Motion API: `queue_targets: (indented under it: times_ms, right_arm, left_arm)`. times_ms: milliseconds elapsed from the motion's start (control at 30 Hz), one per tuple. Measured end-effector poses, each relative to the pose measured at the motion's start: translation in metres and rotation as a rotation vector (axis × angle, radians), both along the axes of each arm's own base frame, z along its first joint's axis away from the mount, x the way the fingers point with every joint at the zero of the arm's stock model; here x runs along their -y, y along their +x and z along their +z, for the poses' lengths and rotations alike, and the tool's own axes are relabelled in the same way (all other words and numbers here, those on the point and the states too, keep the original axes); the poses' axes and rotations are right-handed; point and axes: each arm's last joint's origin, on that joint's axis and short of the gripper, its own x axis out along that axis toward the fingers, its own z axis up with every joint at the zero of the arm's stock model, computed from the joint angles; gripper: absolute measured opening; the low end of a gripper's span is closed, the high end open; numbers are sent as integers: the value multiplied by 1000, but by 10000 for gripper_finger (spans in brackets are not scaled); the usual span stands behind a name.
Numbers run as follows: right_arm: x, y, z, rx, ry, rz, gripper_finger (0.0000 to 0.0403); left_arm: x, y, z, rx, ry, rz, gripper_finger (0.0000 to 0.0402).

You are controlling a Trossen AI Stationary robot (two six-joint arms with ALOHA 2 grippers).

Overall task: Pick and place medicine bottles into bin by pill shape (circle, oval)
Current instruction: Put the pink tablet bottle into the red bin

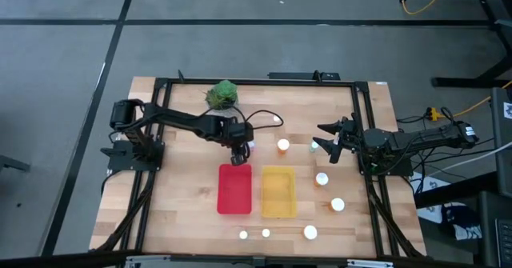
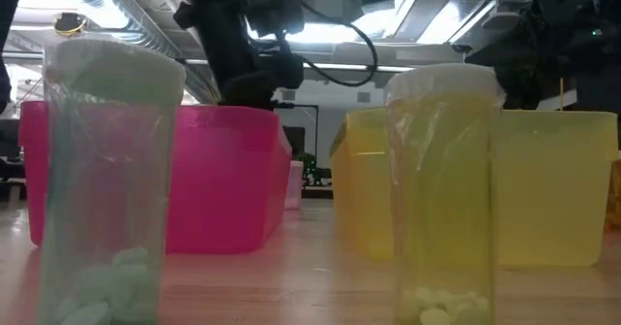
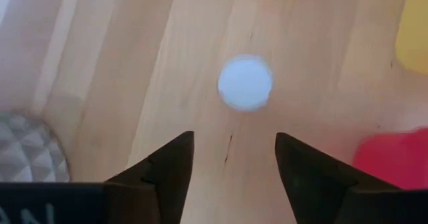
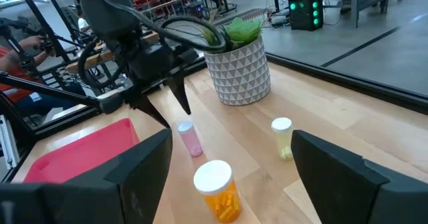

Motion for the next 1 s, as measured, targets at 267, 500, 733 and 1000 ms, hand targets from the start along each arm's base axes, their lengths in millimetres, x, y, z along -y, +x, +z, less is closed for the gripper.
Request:
queue_targets:
  times_ms: [267, 500, 733, 1000]
  right_arm:
    - [0, 0, -1, -13, -2, 0, 307]
    - [0, 0, -2, -25, -1, 0, 307]
    - [0, 0, -3, -28, -1, 0, 307]
    - [0, 0, -3, -29, -2, 0, 307]
  left_arm:
    - [0, 12, -21, -2, 11, -25, 210]
    - [-1, 19, -22, 45, 46, -38, 205]
    - [-2, 19, -21, 50, 65, -28, 205]
    - [-2, 20, -21, 59, 66, -27, 205]
